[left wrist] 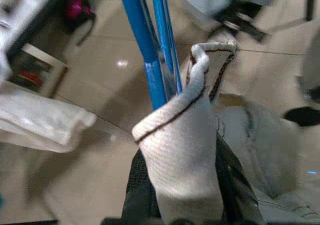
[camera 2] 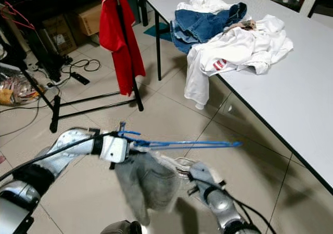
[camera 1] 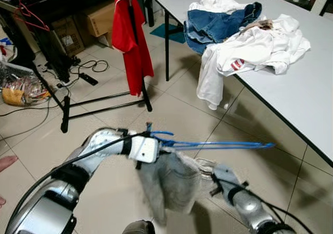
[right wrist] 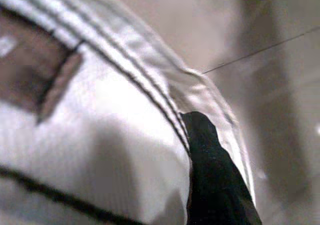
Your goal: Hang hanger
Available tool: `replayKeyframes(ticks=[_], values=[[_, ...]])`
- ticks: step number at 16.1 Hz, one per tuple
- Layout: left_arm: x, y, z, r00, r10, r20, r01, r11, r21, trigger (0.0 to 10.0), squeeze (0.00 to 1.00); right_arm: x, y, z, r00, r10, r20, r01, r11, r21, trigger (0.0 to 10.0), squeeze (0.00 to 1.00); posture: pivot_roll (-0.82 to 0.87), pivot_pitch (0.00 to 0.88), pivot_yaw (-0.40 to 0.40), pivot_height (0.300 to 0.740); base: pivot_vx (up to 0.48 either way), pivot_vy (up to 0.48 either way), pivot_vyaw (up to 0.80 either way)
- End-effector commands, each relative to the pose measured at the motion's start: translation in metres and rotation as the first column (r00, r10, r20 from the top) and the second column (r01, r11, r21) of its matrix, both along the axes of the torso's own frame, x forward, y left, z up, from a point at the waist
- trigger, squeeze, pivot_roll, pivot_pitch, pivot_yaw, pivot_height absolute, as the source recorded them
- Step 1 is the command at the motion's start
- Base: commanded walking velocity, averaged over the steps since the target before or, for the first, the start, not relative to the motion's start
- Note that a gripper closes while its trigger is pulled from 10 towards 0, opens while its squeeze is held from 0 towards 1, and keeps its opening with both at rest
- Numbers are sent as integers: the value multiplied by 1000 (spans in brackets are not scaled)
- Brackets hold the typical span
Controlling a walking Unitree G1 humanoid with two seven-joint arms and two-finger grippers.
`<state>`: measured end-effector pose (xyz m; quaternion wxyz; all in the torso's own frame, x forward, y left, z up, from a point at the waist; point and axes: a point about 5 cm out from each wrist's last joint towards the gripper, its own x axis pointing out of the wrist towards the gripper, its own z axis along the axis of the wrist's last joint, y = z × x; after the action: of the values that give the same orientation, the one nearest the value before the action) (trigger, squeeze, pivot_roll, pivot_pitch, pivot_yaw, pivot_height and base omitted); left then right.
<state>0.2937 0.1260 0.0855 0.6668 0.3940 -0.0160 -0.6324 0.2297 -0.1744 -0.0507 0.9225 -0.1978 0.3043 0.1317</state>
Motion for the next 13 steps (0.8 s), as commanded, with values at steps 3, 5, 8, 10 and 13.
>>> replayKeyframes(ticks=[3,5,8,10,13], values=[[-7,4,-11,995,17,-97,-15,1000,12,0,0,25,-14,27,971,-55,231,75,994,-81,0,0,29,0,93,740,0,0,0],[-8,4,-14,993,40,-115,-41,999,-5,0,0,32,-19,37,941,-67,331,107,989,-105,0,0,26,0,96,740,0,0,0],[-2,2,-13,980,153,-126,-169,977,-128,0,0,38,-25,50,885,-96,455,171,977,-126,0,0,25,0,98,740,0,0,0],[2,2,-11,964,221,-147,-248,947,-203,0,0,40,-28,55,862,-119,493,205,971,-125,0,0,27,0,99,740,0,0,0],[6,2,-7,924,315,-219,-374,865,-334,0,0,41,-30,60,824,-140,549,246,961,-124,0,0,29,0,97,740,0,0,0]])
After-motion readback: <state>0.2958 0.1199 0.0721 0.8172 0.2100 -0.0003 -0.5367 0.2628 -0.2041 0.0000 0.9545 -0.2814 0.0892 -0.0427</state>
